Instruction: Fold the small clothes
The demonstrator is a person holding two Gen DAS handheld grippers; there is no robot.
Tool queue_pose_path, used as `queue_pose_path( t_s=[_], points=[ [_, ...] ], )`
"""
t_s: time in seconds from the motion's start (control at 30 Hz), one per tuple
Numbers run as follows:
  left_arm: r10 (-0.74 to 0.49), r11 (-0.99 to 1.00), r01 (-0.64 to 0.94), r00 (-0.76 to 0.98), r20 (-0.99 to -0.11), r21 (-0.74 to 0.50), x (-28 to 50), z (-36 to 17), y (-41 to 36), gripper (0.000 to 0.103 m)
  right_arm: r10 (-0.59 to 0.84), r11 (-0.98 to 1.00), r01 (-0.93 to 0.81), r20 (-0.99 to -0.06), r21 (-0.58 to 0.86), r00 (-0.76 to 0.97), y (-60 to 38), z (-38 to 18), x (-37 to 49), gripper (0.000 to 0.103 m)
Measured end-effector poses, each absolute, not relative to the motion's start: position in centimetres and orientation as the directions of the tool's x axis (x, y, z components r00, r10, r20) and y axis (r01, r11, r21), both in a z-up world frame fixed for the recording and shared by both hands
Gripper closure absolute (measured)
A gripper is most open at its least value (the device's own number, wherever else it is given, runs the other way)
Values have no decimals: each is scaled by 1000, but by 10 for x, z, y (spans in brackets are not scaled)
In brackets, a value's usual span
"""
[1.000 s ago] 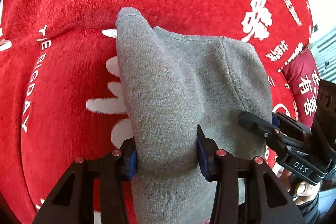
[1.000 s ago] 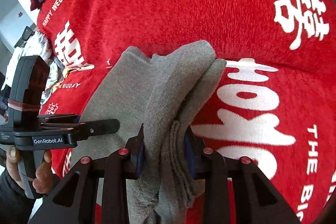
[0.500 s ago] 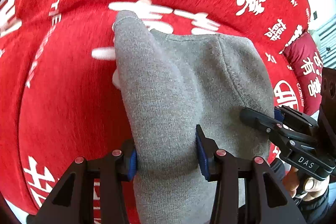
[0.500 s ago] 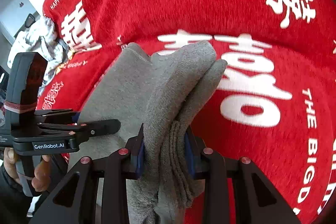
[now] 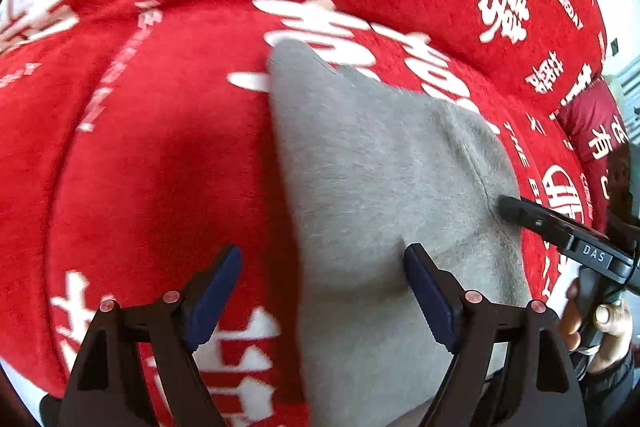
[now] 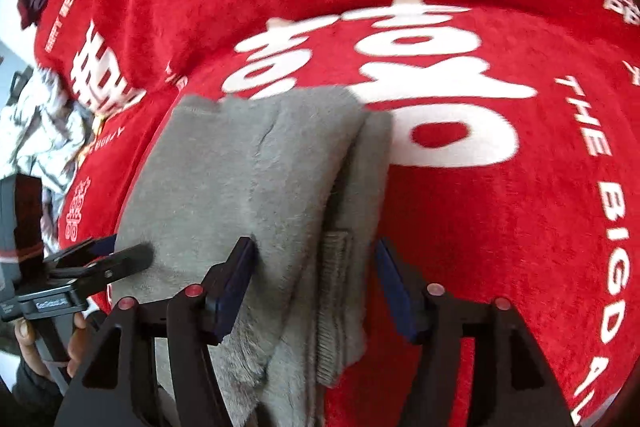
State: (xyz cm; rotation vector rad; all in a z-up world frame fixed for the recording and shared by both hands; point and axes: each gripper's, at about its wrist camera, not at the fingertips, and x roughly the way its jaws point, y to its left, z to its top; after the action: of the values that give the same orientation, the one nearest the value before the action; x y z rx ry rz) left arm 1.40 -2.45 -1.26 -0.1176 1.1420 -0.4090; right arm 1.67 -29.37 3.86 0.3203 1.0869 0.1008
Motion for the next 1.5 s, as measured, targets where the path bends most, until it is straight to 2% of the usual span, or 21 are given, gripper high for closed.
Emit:
queue_pose_path(
  t_s=[0.1, 0.2, 0.3, 0.37, 0.4, 0.47, 0.53, 0.63, 0.83, 0.97, 1.13, 1.33, 1.5],
  points=[
    [-342, 936, 233, 430, -836, -263, 3, 6, -11, 19, 164, 979, 18, -832, 204, 530, -283, 63, 0, 36],
    [-315, 944, 243, 465, -828, -222, -1, 11, -14, 19, 169, 985, -128, -803, 116, 572, -252, 80, -17, 33],
    [-177, 971, 227, 470, -865, -75, 0, -5, -26, 19, 217, 956, -288, -804, 59, 554, -217, 74, -33, 32],
    [-154, 976, 211, 458, -875, -61, 1, -19, -26, 17, 217, 942, -333, -830, 40, 514, -204, 55, -38, 32],
    [-164, 977, 198, 461, -872, -79, 2, -23, -22, 8, 201, 944, -328, -845, 32, 496, -203, 46, -38, 32],
    [-157, 983, 159, 467, -870, -91, 5, -29, -15, 0, 172, 954, -298, -877, 35, 449, -206, 23, -34, 28],
    [-178, 980, 157, 455, -872, -119, 8, -31, -11, 0, 212, 953, -293, -852, 73, 479, -212, 21, -38, 26],
    [-195, 978, 156, 439, -877, -139, 8, -21, -9, 0, 197, 953, -298, -865, 58, 462, -209, 27, -37, 25],
    [-250, 954, 270, 469, -847, -132, -8, 0, -35, 0, 188, 959, -278, -837, 45, 513, -215, 53, -27, 25],
    [-166, 955, 296, 444, -881, -31, -7, -17, -58, 0, 155, 965, -262, -864, 28, 480, -217, 40, -13, 25],
    [-195, 958, 277, 420, -886, -79, -4, -22, -57, 0, 150, 972, -230, -876, 46, 458, -226, 24, -8, 21],
    [-146, 959, 282, 475, -868, -7, -16, -1, -57, 0, 147, 976, -213, -859, 45, 490, -231, 42, -14, 21],
    [-125, 966, 258, 472, -873, 0, -21, -1, -47, 0, 159, 968, -248, -842, 31, 515, -220, 56, -10, 21]
  ],
)
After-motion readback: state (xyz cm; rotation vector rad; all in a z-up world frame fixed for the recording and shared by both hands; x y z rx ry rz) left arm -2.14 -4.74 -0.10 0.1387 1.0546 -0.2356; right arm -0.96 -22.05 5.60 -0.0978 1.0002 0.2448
